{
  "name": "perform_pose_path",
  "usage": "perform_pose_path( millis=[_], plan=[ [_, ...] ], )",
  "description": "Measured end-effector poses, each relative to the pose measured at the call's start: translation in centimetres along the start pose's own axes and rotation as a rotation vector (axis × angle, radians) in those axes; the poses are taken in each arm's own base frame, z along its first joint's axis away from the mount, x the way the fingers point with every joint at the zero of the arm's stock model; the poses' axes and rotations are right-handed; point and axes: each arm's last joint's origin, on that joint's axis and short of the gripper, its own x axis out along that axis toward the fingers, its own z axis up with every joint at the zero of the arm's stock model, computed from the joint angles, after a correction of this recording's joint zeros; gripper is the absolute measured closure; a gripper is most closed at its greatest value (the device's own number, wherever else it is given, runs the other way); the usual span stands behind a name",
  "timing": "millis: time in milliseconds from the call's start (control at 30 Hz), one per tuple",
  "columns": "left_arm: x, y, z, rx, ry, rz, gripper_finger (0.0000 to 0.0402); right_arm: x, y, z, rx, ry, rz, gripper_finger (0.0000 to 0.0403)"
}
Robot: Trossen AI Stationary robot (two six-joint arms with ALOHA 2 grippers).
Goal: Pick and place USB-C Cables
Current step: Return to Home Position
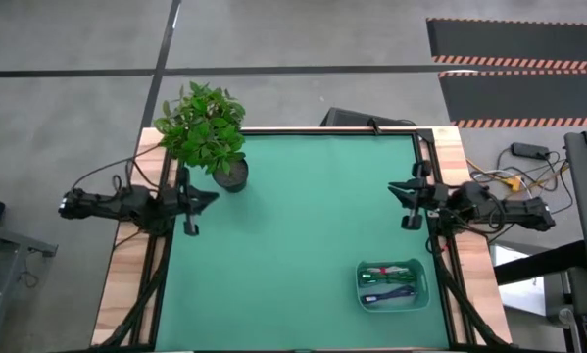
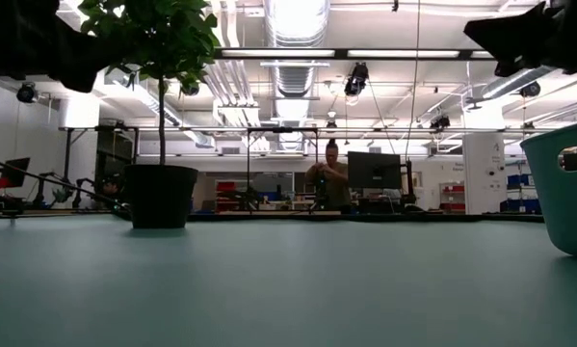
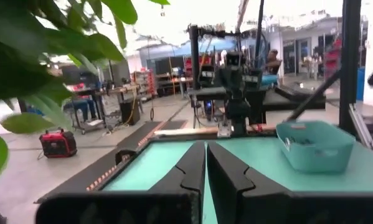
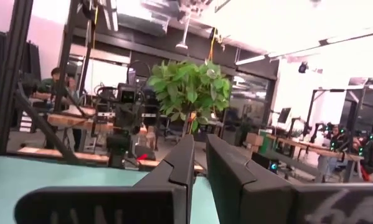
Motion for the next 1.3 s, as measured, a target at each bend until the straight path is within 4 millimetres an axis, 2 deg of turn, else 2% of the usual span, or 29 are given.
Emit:
perform_pose_path(
  millis=[667,1000,1300],
  plan=[
    [0.0,-0.1,-0.4,-0.037,0.023,-0.01,0.0401,-0.6,0.5,-1.6,0.016,0.05,0.047,0.0369],
    [0.3,-0.8,-3.1,-0.066,0.054,-0.078,0.0401,-0.6,0.5,-1.8,0.019,0.066,0.051,0.0369],
    [0.3,-0.9,-3.2,-0.096,0.067,-0.08,0.0401,-0.6,0.5,-1.9,0.016,0.078,0.045,0.0369]
  ],
)
